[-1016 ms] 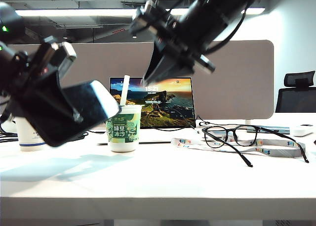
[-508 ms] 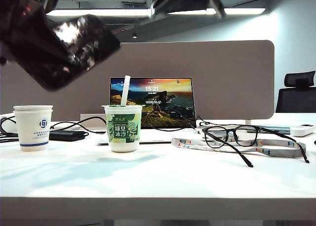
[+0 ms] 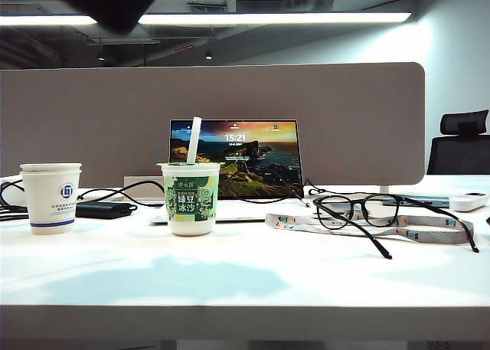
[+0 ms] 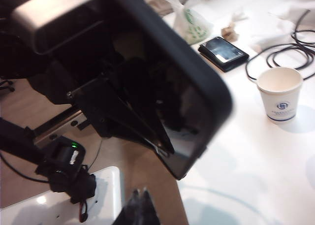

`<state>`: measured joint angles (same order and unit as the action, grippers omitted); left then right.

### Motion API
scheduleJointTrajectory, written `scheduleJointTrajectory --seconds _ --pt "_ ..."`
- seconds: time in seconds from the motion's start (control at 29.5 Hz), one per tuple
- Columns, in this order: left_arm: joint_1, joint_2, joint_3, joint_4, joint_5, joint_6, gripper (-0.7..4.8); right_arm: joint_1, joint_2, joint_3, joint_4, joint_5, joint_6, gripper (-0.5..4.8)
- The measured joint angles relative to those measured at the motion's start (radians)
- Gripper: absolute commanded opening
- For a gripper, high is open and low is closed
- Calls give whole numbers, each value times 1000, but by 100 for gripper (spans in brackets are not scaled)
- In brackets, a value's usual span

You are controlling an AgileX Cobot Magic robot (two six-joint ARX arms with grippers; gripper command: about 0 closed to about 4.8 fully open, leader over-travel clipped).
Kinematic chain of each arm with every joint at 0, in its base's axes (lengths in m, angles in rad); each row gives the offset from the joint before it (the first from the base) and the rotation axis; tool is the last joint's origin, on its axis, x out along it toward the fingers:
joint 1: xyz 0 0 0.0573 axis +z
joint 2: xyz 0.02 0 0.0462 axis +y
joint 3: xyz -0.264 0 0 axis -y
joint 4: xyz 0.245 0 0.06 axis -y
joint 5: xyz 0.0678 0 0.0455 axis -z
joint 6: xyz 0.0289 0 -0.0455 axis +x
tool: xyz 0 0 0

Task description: Pick up the black phone, pick up the charger plug, insert the charger plug into the phone's charging port, and finally place the connected phone back on the desk.

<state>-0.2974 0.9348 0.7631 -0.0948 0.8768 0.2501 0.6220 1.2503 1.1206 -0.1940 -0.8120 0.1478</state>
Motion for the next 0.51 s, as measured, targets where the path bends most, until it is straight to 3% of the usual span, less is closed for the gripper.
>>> scheduleJointTrajectory --seconds 0.2,0.34,0.41,0.51 --pt "-6 -3 0 46 -1 -40 -6 6 -45 7 2 -18 0 -3" --pt "-6 -6 0 73 14 -47 -6 6 -60 7 2 26 0 5" --pt "-6 -6 0 91 33 -69 -6 5 -60 6 2 49 0 105" --pt "-6 -6 0 129 57 -114 -6 5 -60 6 2 52 -1 308"
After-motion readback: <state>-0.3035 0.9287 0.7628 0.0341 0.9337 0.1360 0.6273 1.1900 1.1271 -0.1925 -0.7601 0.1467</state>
